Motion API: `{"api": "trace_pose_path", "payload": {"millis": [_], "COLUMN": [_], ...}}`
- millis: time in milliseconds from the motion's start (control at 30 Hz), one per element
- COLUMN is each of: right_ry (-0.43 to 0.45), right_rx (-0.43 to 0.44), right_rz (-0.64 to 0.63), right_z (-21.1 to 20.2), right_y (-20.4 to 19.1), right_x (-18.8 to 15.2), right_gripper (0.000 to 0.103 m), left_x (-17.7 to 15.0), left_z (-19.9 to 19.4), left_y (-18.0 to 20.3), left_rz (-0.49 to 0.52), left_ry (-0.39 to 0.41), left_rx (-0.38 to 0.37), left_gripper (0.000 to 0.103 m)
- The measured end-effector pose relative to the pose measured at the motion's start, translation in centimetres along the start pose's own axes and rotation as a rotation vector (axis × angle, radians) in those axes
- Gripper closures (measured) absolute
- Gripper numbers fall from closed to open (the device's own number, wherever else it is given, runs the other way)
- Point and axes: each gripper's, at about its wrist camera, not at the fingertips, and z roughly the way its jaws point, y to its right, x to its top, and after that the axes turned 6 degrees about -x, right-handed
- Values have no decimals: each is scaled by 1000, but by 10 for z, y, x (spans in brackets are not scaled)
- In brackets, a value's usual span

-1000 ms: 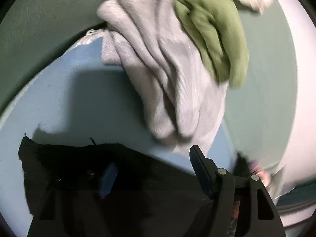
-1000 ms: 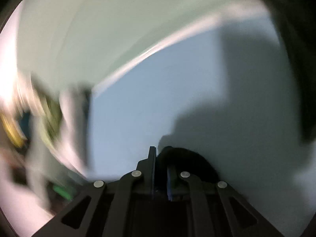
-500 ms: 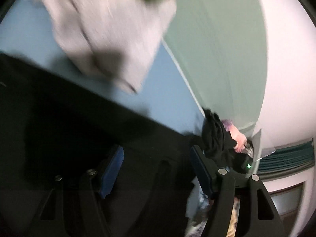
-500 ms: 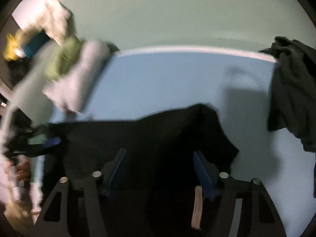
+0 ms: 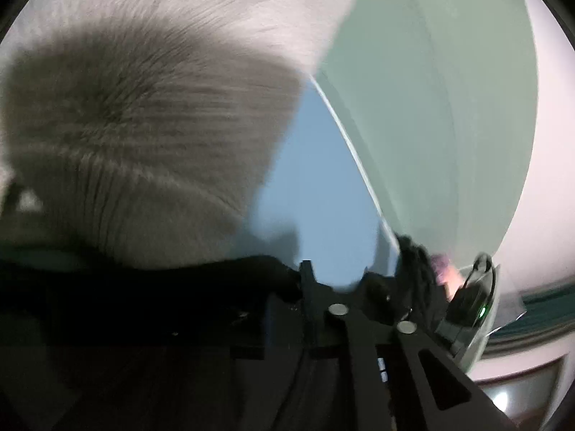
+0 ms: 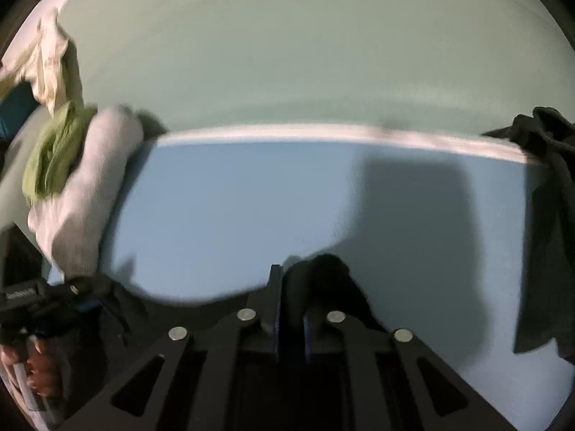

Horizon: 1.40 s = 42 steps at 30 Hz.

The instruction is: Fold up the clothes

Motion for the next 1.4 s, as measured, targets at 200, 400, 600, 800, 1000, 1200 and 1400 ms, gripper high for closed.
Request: {"api": "trace_pose_path", "payload": {"millis": [200, 400, 600, 800, 1000, 1200, 1400], "right_ry": [-38, -82, 22, -54, -104, -129, -105], "right_rx": [178, 223, 233, 174, 205, 323, 354], "right_rz": [107, 265, 227, 139, 198, 531, 740], "right_z": [-1, -62, -172, -198, -197, -163, -152], "right_y": [18, 58, 92, 74, 71, 84, 106], "right_x": [-4, -39, -165, -263, -298, -307, -296], "right_gripper": [43, 11, 16, 28, 28, 29, 39], "left_x": [-15, -81, -191, -276, -323, -326, -317], "left_z": [2, -92, -143, -135, -170, -177, -209], "left_y": [7, 39, 38, 35, 17, -10, -29], "left_rz": [-57, 104, 210, 171, 215, 118, 105], "left_ry": [10, 82, 128, 270, 556, 559, 525], "left_rx": [-71, -74, 133, 365, 332, 212, 193], "left_gripper": [59, 17, 17, 21, 21, 20, 20]}}
